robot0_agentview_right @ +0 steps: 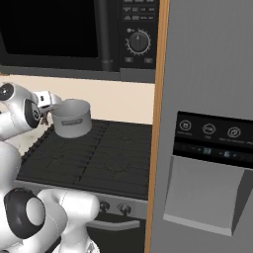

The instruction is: Retrieve the frozen meat and place it in the pot on a burner. Then turn the burner on.

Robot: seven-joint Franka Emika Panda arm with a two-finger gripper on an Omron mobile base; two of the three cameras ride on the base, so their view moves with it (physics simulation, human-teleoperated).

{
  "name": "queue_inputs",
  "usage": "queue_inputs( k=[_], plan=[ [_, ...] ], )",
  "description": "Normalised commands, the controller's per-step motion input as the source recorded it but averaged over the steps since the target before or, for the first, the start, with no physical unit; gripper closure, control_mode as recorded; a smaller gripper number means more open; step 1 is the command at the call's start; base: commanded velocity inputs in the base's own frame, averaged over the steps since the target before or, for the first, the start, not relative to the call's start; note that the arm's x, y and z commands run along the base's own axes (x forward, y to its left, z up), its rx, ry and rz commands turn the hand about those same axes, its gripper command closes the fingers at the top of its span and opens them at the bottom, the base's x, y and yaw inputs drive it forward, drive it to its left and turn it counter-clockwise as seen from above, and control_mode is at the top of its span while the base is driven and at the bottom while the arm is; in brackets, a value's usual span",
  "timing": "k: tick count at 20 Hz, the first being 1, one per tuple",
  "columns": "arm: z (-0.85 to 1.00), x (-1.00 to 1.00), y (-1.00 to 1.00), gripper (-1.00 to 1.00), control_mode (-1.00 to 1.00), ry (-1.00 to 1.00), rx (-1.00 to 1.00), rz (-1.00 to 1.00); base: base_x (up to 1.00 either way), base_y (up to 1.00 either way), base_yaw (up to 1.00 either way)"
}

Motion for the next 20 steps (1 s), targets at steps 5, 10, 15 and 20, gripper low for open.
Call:
queue_inputs(
  k=[5, 10, 15, 20],
  plan=[
    [0.0, 0.22, 0.0, 1.0, -1.0, 0.0, 0.0, 0.0, 0.0, 0.0, 0.0],
    [-0.02, 0.2, 0.0, 1.0, -1.0, 0.0, 0.0, 0.0, 0.0, 0.0, 0.0],
    [-0.02, 0.2, 0.0, 1.0, -1.0, 0.0, 0.0, 0.0, 0.0, 0.0, 0.0],
    [-0.07, 0.19, 0.0, 1.0, -1.0, 0.0, 0.0, 0.0, 0.0, 0.0, 0.0]
  ],
)
